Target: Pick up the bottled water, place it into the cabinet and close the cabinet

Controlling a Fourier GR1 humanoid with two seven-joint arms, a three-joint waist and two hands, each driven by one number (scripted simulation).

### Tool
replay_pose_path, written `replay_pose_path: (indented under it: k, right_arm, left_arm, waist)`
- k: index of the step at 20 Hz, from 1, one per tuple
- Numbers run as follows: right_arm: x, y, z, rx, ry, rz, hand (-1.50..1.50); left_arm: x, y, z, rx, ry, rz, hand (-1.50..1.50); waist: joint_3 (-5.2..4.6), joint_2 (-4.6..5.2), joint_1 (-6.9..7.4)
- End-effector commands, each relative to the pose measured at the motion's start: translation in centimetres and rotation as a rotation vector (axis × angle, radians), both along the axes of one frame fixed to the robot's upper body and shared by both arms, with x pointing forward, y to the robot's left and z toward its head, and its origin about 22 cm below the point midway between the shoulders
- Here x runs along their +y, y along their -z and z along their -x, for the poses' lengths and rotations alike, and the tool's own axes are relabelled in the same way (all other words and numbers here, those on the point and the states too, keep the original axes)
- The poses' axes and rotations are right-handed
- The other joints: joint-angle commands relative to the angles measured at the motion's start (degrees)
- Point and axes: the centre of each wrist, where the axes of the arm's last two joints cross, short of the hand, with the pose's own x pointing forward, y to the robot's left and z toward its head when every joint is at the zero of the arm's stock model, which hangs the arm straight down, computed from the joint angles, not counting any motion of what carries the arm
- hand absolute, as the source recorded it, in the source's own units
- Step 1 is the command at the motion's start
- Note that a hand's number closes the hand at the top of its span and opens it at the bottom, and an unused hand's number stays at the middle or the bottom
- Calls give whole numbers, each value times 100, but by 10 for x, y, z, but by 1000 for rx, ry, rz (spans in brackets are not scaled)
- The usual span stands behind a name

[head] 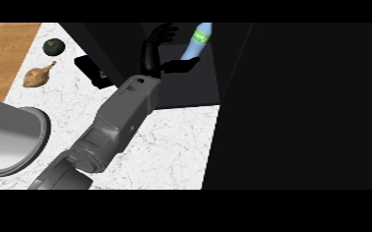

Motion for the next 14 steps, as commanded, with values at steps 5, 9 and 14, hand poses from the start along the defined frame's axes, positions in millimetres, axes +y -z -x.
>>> replay_pose_path:
  k: [5,9,14]
  right_arm:
    - [1,1,9,-2,-27,-23,-150]
    - [0,-5,10,-18,-19,-24,-150]
    - [-8,-6,6,-11,-9,-15,-150]
  left_arm:
    - [-1,-1,-1,-3,13,45,-150]
    - [-3,-7,-4,-19,24,45,-150]
    - [3,-21,-12,-33,118,25,-150]
  waist:
    - [0,27,-79]
    - [-3,31,-81]
    - [2,0,37]
